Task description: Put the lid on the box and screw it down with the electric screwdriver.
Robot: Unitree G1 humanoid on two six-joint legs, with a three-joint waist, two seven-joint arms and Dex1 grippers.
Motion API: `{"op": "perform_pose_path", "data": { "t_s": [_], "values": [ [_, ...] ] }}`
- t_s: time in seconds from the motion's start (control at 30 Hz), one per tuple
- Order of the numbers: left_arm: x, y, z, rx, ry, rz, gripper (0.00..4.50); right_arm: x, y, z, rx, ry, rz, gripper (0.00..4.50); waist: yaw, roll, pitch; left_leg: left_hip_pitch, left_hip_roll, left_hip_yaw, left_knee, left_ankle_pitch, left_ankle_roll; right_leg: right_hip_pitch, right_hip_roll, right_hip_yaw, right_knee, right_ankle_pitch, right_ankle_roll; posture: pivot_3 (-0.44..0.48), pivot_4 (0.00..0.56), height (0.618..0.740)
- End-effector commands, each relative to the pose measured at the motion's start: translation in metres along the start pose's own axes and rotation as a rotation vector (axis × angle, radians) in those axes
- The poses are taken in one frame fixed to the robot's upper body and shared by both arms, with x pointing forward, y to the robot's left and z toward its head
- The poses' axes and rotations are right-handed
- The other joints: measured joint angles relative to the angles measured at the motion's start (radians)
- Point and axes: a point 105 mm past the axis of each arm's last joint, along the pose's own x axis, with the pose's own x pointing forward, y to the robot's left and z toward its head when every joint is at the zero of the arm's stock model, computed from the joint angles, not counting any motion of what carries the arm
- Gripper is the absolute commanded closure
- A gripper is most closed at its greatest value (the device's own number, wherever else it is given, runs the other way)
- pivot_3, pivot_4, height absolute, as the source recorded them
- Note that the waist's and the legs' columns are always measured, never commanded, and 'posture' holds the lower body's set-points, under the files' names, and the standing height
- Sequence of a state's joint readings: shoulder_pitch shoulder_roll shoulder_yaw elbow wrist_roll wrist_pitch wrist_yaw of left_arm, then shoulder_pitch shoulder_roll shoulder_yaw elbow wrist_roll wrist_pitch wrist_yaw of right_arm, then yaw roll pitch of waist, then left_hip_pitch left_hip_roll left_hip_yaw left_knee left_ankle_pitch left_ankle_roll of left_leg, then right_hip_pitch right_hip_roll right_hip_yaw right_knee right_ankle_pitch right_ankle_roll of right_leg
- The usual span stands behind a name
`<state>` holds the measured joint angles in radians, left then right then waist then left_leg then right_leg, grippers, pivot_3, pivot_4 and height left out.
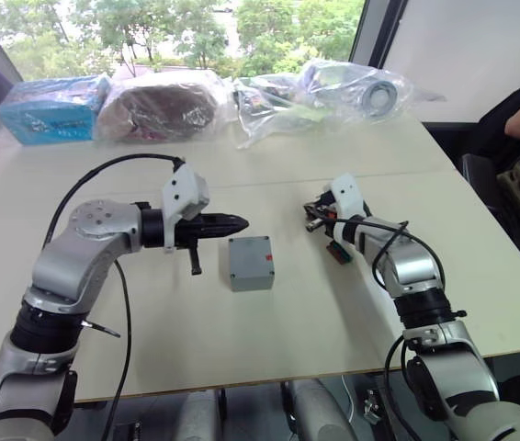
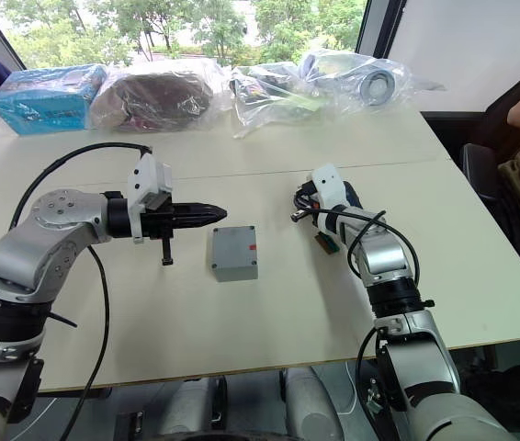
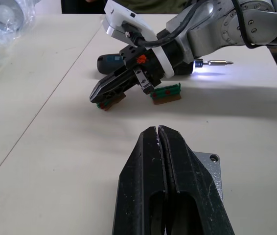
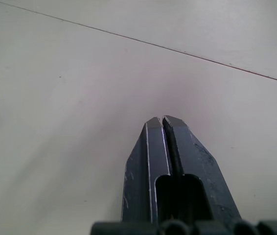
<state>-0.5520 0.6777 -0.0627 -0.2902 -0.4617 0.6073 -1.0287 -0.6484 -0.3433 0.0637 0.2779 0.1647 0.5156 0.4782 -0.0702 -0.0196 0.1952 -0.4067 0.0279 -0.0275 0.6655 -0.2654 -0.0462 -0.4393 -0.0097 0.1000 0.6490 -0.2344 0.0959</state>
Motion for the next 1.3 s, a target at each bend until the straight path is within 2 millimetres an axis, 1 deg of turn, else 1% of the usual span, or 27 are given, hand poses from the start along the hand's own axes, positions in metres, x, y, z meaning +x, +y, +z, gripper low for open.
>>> {"op": "perform_pose_path", "data": {
  "t_s": [0.03, 0.27, 0.43, 0.5, 0.53, 0.63, 0.9, 1.1, 1.3],
  "values": [
    [-0.001, -0.002, 0.010, 0.046, -0.010, -0.003, 4.50, -0.004, -0.011, 0.023, 0.002, -0.065, -0.027, 4.47, 0.000, 0.000, 0.000, 0.000, 0.000, 0.000, 0.000, 0.000, 0.000, 0.000, 0.000, 0.000, 0.000, 0.000, 0.000, 0.000, 0.150, 0.740],
    [-0.001, -0.003, 0.009, 0.048, -0.005, -0.003, 4.50, -0.013, -0.017, 0.037, 0.016, -0.079, -0.025, 4.47, 0.000, 0.000, 0.000, 0.000, 0.000, 0.000, 0.000, 0.000, 0.000, 0.000, 0.000, 0.000, 0.000, 0.000, 0.000, 0.000, 0.150, 0.740],
    [-0.001, -0.002, 0.009, 0.048, -0.006, -0.006, 4.50, -0.015, -0.011, 0.034, 0.013, -0.059, 0.012, 4.47, 0.000, 0.000, 0.000, 0.000, 0.000, 0.000, 0.000, 0.000, 0.000, 0.000, 0.000, 0.000, 0.000, 0.000, 0.000, 0.000, 0.150, 0.740],
    [0.000, -0.002, 0.009, 0.049, -0.007, -0.006, 4.50, -0.013, -0.008, 0.029, 0.017, -0.051, 0.022, 3.93, 0.000, 0.000, 0.000, 0.000, 0.000, 0.000, 0.000, 0.000, 0.000, 0.000, 0.000, 0.000, 0.000, 0.000, 0.000, 0.000, 0.150, 0.740],
    [0.000, -0.002, 0.009, 0.049, -0.008, -0.006, 4.50, -0.012, -0.005, 0.028, 0.020, -0.048, 0.030, 3.80, 0.000, 0.000, 0.000, 0.000, 0.000, 0.000, 0.000, 0.000, 0.000, 0.000, 0.000, 0.000, 0.000, 0.000, 0.000, 0.000, 0.150, 0.740],
    [0.000, -0.002, 0.009, 0.049, -0.008, -0.005, 4.50, -0.009, 0.001, 0.028, 0.021, -0.047, 0.042, 2.66, 0.000, 0.000, 0.000, 0.000, 0.000, 0.000, 0.000, 0.000, 0.000, 0.000, 0.000, 0.000, 0.000, 0.000, 0.000, 0.000, 0.150, 0.740],
    [-0.001, -0.003, 0.009, 0.050, -0.006, -0.001, 4.50, -0.001, -0.004, 0.015, 0.017, -0.018, 0.021, 2.66, 0.000, 0.000, 0.000, 0.000, 0.000, 0.000, 0.000, 0.000, 0.000, 0.000, 0.000, 0.000, 0.000, 0.000, 0.000, 0.000, 0.150, 0.740],
    [-0.001, -0.004, 0.008, 0.053, -0.006, 0.001, 4.50, 0.000, -0.009, 0.008, 0.019, -0.005, 0.010, 2.66, 0.000, 0.000, 0.000, 0.000, 0.000, 0.000, 0.000, 0.000, 0.000, 0.000, 0.000, 0.000, 0.000, 0.000, 0.000, 0.000, 0.150, 0.740],
    [0.000, -0.004, 0.008, 0.052, -0.008, -0.003, 4.50, 0.000, -0.009, 0.008, 0.025, -0.007, 0.009, 2.66, -0.001, 0.000, 0.000, 0.000, 0.000, 0.000, 0.000, 0.000, 0.000, 0.000, 0.000, 0.000, 0.000, 0.000, 0.000, 0.000, 0.150, 0.740]
  ]
}}
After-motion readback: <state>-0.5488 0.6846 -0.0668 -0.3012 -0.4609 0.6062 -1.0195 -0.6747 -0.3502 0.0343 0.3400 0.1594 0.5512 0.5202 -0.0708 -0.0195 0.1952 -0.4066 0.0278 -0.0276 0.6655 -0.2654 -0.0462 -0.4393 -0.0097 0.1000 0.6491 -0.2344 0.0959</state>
